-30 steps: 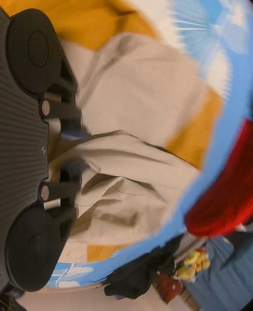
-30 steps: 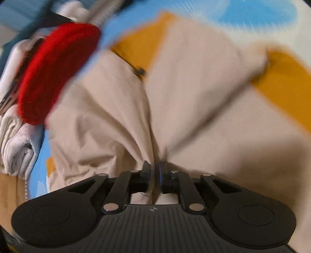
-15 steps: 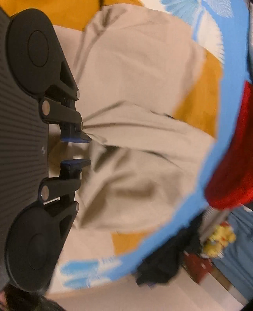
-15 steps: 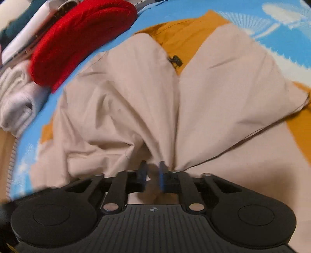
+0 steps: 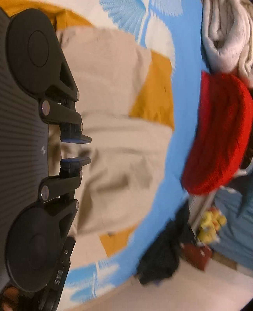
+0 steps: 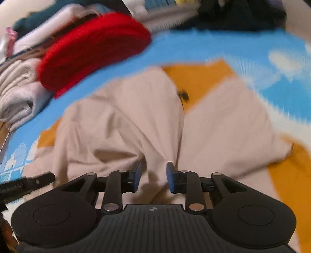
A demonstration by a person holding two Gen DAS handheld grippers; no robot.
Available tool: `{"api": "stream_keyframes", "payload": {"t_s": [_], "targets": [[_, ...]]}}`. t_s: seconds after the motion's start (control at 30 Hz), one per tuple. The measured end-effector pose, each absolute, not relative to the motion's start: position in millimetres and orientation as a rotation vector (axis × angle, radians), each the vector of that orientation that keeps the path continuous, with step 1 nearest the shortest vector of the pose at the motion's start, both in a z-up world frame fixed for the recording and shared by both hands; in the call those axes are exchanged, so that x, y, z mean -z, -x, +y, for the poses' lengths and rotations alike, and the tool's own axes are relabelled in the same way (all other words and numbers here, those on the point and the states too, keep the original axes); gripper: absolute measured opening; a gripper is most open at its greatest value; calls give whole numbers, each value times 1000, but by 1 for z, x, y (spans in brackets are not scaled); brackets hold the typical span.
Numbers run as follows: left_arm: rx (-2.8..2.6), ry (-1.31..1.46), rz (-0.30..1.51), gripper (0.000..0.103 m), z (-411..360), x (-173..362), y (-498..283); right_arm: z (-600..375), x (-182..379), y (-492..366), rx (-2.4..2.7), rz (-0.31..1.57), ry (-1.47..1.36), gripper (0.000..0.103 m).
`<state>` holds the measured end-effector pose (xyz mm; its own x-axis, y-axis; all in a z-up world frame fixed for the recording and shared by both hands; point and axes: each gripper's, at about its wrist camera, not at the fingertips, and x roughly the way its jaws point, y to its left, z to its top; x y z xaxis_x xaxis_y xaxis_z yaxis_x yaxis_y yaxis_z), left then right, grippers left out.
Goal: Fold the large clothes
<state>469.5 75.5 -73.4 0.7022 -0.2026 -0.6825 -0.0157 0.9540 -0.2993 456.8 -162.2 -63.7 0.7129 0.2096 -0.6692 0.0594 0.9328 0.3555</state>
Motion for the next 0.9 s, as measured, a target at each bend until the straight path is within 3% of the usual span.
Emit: {"api": "stream_keyframes", "payload": {"t_s": [0.1, 0.13, 0.2, 0.4, 0.53, 0.63, 0.8, 0.9], "targets": [[112, 330, 946, 15, 76, 106, -475, -175, 83, -464, -40, 904, -415, 33], [82, 320, 1017, 11, 75, 117, -477, -180, 94, -472, -12, 972, -427, 34], [59, 315, 1009, 11, 73, 106, -472, -186, 94, -466, 2, 972, -506, 34], [94, 157, 695, 17, 58, 8, -425, -190, 6, -426, -62, 645, -355, 35], [100, 122, 493, 32, 78, -37, -365, -202, -60, -380, -123, 414, -283, 35], [87, 100, 437, 41, 90, -71, -313, -226, -112, -316, -150, 245, -222, 35], [67, 150, 395, 40, 132, -107, -172, -285, -143, -199, -88, 163, -317, 36], [66, 137, 410, 26, 148, -95, -105, -312, -129, -132, -55, 202, -305, 36]]}}
